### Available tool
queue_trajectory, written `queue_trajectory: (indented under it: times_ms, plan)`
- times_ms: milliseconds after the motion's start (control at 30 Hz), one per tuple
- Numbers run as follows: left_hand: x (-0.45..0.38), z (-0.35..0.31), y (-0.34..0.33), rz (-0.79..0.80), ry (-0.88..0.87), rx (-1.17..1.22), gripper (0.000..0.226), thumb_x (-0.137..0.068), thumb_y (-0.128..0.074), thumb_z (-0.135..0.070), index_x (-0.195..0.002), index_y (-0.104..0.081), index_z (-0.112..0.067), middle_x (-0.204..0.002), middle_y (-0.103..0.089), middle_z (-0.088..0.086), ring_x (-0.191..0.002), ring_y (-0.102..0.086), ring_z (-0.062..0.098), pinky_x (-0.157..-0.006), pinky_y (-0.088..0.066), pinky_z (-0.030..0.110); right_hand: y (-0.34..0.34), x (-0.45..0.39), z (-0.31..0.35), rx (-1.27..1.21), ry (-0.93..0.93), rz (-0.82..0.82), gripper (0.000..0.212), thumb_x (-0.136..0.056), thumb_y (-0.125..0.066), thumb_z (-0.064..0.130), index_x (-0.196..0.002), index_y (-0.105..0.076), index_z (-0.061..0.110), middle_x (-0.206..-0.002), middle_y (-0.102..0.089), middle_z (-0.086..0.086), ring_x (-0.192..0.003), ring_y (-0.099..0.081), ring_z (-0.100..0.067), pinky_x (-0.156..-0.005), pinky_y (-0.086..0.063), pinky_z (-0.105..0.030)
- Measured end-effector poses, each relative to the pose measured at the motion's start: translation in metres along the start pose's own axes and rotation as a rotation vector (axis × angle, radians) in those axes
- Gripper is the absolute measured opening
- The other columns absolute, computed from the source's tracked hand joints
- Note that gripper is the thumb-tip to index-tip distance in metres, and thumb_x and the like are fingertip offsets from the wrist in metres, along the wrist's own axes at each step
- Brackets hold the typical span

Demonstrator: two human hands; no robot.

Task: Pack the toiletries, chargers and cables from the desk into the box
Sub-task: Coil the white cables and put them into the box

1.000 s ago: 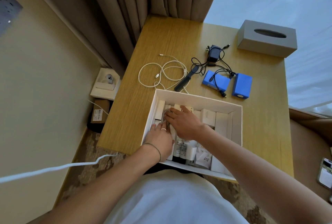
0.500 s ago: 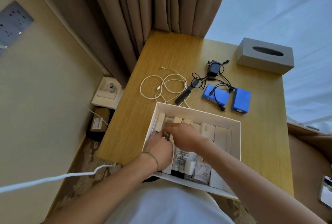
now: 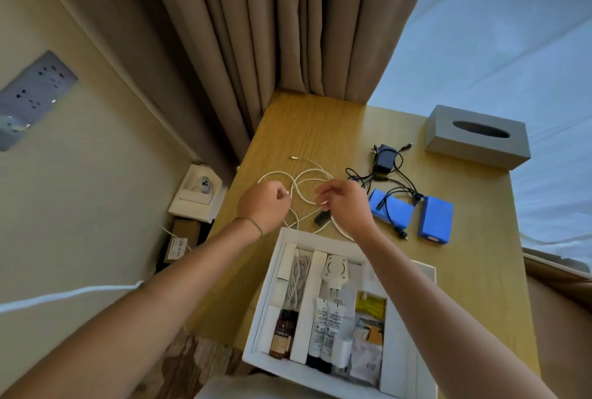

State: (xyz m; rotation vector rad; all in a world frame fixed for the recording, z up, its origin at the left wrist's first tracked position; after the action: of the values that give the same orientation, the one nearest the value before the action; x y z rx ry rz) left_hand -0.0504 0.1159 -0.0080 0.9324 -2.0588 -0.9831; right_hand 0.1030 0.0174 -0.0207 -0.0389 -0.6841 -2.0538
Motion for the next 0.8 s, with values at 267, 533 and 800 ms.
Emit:
queue_trajectory:
  times_ms: [267, 533, 800]
  plan:
    - [-0.090, 0.028, -0.054, 0.047, 0.130, -0.234, 0.037, -0.097, -0.046, -0.039, -0.070, -0.060, -0.018, -0.074, -0.064, 0.005, -0.072, -0.062, 0.026, -0.059, -0.039, 0.030, -0.017, -0.053, -0.033, -0.175, -0.178, 0.015, 0.035, -0.084, -0.046, -0.005, -0.083, -0.076, 0.013, -0.075, -0.076, -0.003, -0.070, -0.068, -0.015, -0.074, -0.057, -0.039]
    - [-0.127, 0.046, -0.098, 0.067, 0.251, -0.263, 0.050, -0.085, -0.059, -0.059, -0.057, -0.049, -0.019, -0.074, -0.067, 0.003, -0.067, -0.058, 0.025, -0.058, -0.038, 0.029, -0.027, -0.053, -0.047, -0.219, -0.163, 0.118, 0.033, -0.090, -0.048, -0.002, -0.087, -0.075, 0.017, -0.080, -0.077, -0.005, -0.069, -0.066, -0.014, -0.064, -0.050, -0.029]
    - [-0.134, 0.026, -0.103, 0.023, 0.200, -0.343, 0.040, -0.078, -0.069, -0.049, -0.059, -0.050, -0.019, -0.062, -0.055, -0.002, -0.063, -0.055, 0.025, -0.055, -0.037, 0.028, -0.024, -0.044, -0.045, -0.230, -0.178, 0.119, 0.035, -0.091, -0.048, -0.002, -0.087, -0.076, 0.018, -0.083, -0.078, -0.006, -0.069, -0.067, -0.015, -0.064, -0.051, -0.029]
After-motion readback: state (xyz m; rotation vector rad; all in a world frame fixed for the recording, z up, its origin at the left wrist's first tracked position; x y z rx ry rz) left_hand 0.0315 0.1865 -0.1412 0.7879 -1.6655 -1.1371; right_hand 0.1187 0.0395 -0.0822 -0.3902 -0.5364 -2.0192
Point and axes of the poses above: each hand's wrist, its own x-axis away from the middle knuckle, its own y-axis out of the back of the hand, z = x × y, the point moved 6 cm from there along -x, towards the middle knuckle
